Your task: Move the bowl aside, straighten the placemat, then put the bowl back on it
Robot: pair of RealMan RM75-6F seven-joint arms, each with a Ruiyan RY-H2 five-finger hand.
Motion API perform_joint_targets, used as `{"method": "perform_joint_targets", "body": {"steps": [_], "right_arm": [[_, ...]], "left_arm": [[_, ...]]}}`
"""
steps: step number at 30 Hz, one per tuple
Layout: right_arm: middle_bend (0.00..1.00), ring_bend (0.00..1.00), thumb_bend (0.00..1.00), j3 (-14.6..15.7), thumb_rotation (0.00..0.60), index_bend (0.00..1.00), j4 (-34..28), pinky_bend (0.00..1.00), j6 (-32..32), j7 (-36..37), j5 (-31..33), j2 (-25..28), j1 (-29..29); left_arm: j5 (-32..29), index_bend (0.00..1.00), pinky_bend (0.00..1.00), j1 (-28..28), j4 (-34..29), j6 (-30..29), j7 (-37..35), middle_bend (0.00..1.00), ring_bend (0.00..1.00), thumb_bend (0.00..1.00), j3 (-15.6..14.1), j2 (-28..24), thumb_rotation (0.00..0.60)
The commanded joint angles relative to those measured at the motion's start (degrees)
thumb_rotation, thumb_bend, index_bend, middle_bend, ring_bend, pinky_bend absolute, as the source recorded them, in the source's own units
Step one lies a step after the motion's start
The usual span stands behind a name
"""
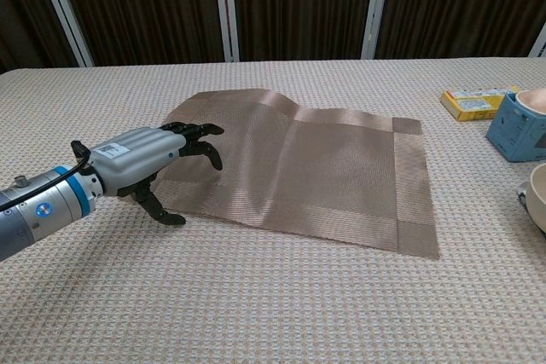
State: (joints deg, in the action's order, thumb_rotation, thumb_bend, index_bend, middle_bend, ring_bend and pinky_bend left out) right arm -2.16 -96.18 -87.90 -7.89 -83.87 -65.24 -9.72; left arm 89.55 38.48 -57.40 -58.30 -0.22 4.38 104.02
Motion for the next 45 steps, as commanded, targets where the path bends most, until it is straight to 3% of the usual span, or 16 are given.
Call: {"method": "perform_joint_targets", "body": {"steps": [1,12,19,24,27,35,45], "right_arm": [[0.0,0.0,0.0,-0.2,0.6,0.0,-0.1,0.0,0.1,0.2,0.0,0.1,0.1],[0.0,0.0,0.0,-1.2,0.6,0.0,0.0,0.0,0.1,0.8,-0.5,0.2,0.6],[0.0,0.0,0.0,-1.8,0.6,0.0,0.2,0.0,0.5,1.6,-0.2,0.4,0.8],[0.0,0.0,0.0,-2.1,0.6,0.0,0.2,0.0,0.5,2.2,-0.4,0.5,1.0],[0.0,0.0,0.0,-2.2,0.6,0.0,0.3,0.0,0.5,2.3,-0.5,0.5,1.1],[0.0,0.0,0.0,-2.6,0.6,0.0,0.3,0.0,0.5,2.7,-0.9,0.7,1.3],[0.0,0.0,0.0,-2.8,0.6,0.0,0.2,0.0,0.6,2.9,-1.4,0.6,1.6]], "left_arm": [[0.1,0.28,0.0,-0.1,0.2,-0.5,-0.3,0.0,0.0,0.13,-0.4,-0.2,0.6],[-0.8,0.28,0.0,1.5,3.1,0.8,-0.1,0.0,0.0,0.16,-0.2,1.9,0.6],[-0.5,0.29,0.0,2.5,3.5,1.3,1.2,0.0,0.0,0.3,-0.8,2.4,0.6],[-0.8,0.3,0.0,2.9,3.1,1.8,1.8,0.0,0.0,0.48,-0.9,2.4,0.6],[-0.9,0.32,0.0,2.9,2.9,1.8,2.3,0.0,0.0,0.52,-1.0,2.4,0.6],[-1.2,0.55,0.0,2.7,2.0,1.5,2.1,0.0,0.0,0.53,-1.5,2.3,0.6],[-0.9,0.63,0.0,1.2,-1.8,-0.1,2.6,0.0,0.0,0.53,-3.1,0.3,0.6]]}}
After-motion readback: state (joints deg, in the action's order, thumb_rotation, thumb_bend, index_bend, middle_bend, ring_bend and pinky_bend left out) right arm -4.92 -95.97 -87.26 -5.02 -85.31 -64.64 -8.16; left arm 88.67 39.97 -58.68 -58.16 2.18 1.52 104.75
